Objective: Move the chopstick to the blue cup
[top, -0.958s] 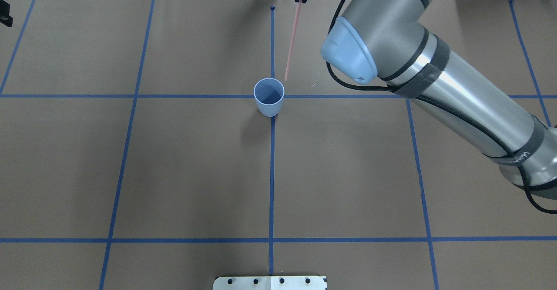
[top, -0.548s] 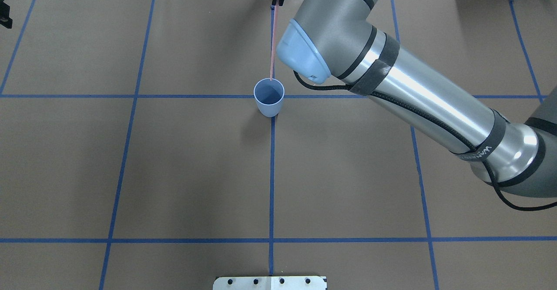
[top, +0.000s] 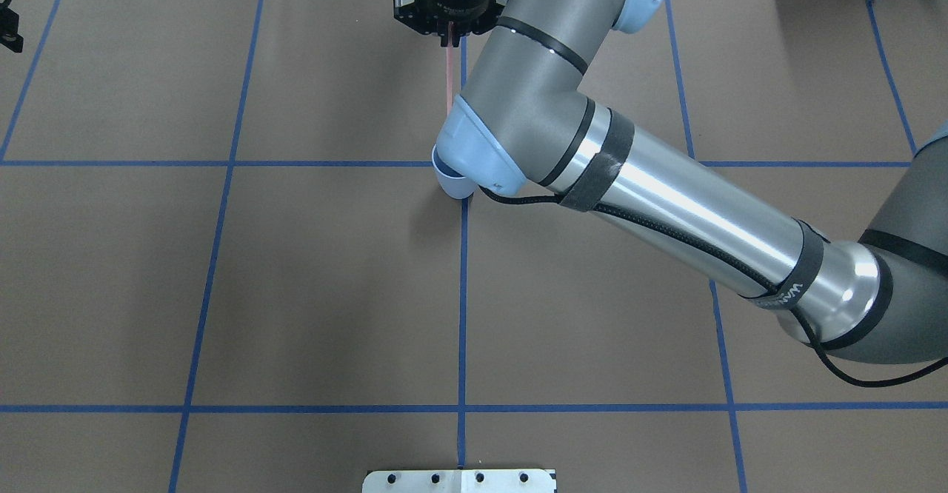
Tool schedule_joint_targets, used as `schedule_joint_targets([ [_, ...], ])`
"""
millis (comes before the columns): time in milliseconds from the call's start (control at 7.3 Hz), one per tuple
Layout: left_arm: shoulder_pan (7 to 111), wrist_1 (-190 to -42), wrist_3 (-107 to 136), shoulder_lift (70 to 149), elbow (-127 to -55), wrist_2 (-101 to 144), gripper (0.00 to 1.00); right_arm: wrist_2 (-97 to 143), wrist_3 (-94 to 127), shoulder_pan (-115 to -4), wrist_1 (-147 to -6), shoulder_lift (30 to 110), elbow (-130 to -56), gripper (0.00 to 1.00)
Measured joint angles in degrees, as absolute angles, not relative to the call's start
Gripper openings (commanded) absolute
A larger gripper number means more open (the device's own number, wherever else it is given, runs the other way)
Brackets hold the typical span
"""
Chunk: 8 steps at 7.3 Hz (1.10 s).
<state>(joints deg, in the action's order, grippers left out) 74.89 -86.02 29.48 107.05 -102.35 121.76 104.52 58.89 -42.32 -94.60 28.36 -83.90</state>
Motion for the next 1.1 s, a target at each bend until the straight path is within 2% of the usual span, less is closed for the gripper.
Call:
schedule_joint_targets([
  [821, 74.9, -86.0, 29.5, 107.1, -102.4, 123.4, 0.99, 102.3, 58.6, -40.3, -93.1, 31.3, -83.1, 0.00],
  [1095, 74.9, -85.9, 29.5, 107.1, -102.3, 123.9, 0.99, 102.3, 58.7, -39.8, -91.1, 32.4, -83.1, 0.99],
])
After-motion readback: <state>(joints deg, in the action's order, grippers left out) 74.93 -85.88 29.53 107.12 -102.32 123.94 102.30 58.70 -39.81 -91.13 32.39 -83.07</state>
